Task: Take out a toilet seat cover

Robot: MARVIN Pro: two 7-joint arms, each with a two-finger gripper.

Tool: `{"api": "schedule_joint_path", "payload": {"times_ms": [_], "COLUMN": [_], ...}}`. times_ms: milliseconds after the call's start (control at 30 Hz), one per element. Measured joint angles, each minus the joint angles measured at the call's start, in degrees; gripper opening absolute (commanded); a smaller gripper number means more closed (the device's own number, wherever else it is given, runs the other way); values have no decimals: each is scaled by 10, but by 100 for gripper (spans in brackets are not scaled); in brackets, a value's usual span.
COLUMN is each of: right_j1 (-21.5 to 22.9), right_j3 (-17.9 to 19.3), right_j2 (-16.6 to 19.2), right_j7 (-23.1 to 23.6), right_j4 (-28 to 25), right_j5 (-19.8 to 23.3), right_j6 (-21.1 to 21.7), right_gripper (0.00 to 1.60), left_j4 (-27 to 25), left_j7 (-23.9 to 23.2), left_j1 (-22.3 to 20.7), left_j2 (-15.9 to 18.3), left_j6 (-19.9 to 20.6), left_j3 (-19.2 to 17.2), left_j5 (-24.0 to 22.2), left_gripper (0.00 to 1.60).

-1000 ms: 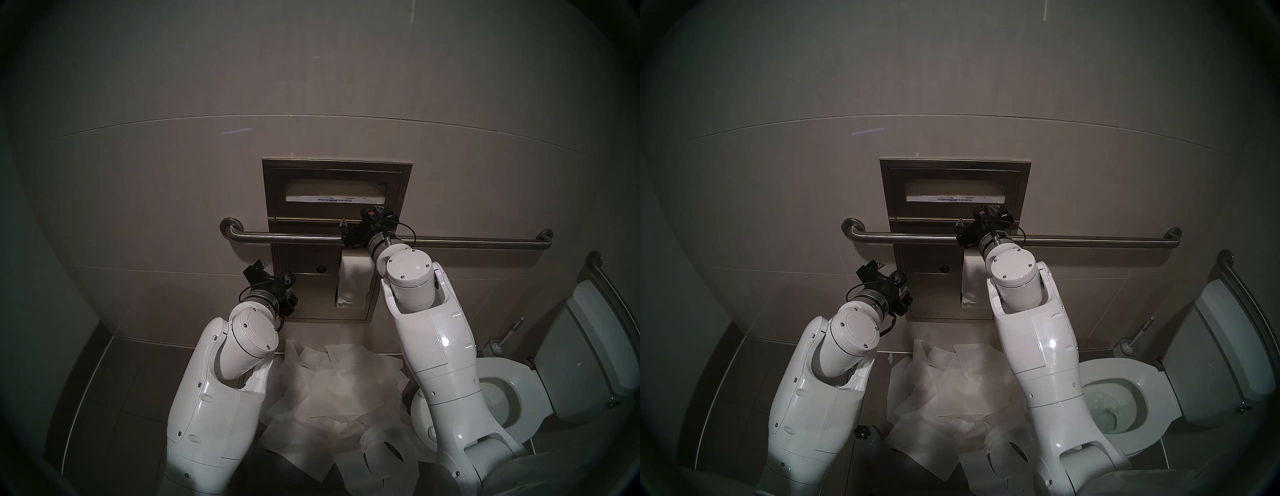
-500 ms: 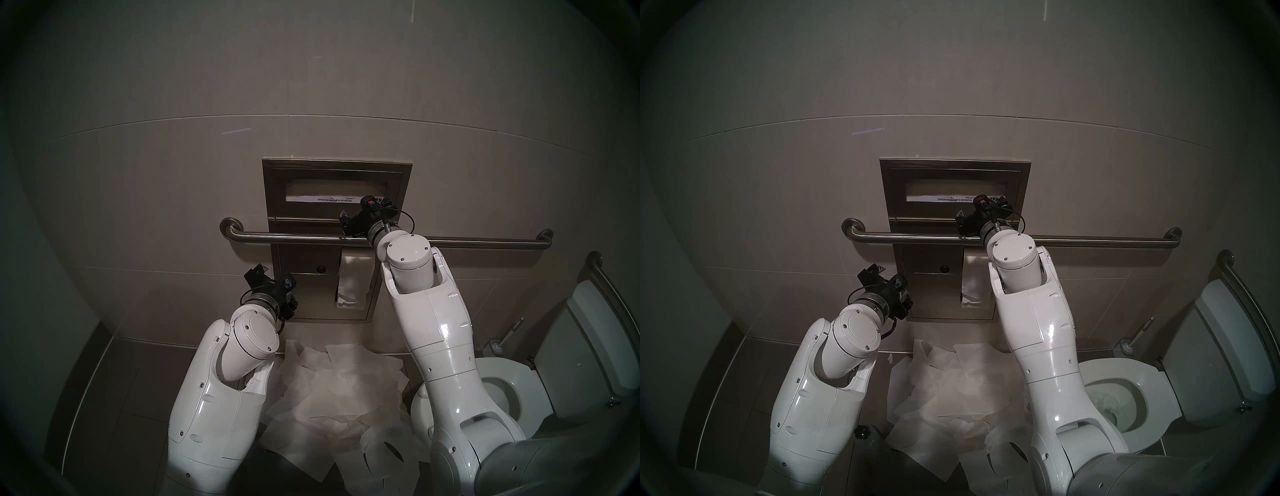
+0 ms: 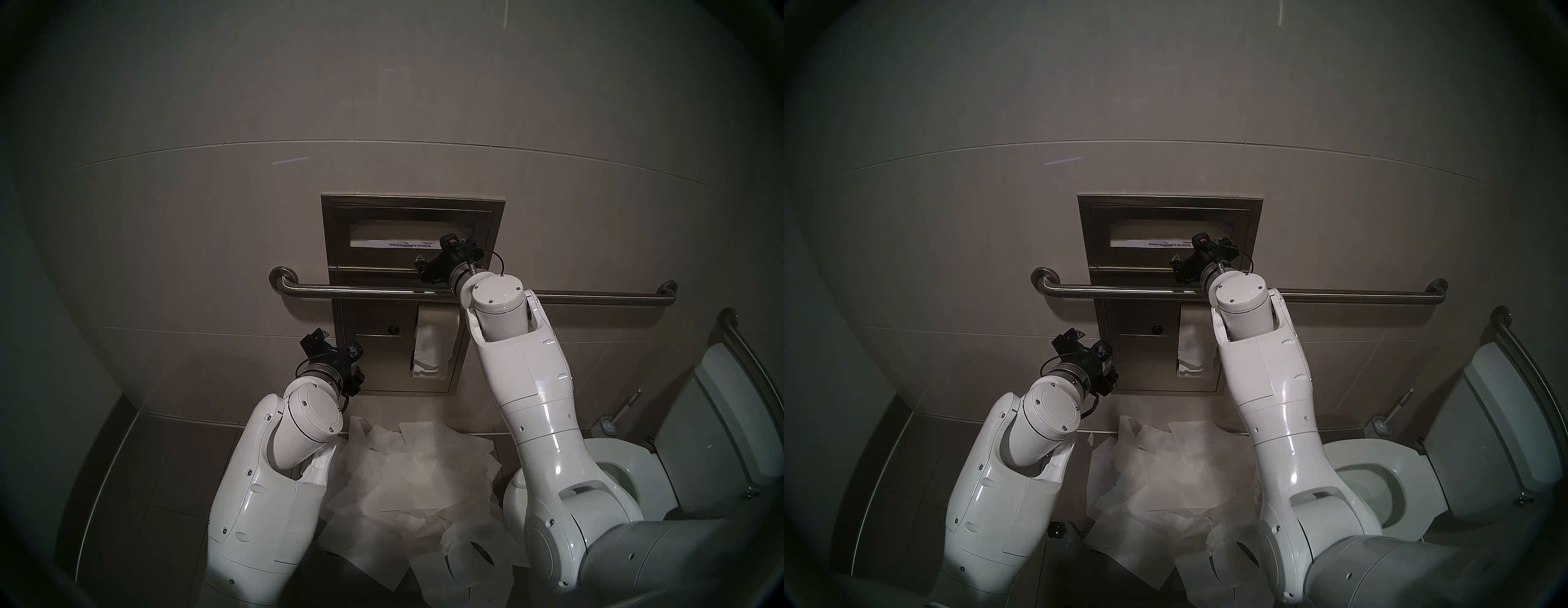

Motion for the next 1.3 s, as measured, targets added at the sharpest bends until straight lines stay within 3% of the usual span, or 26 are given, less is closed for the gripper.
{"api": "schedule_joint_path", "payload": {"times_ms": [1300], "right_j1": [131], "right_j3": [32], "right_j2": [-40], "right_j7": [-6], "right_j4": [160], "right_j5": [13], "right_j6": [-3], "right_gripper": [160], "left_j4": [15], "left_j7": [1], "left_j1": [-1], "left_j2": [0], "left_j6": [-1], "left_j3": [0], "left_j5": [2], "left_gripper": [160]}}
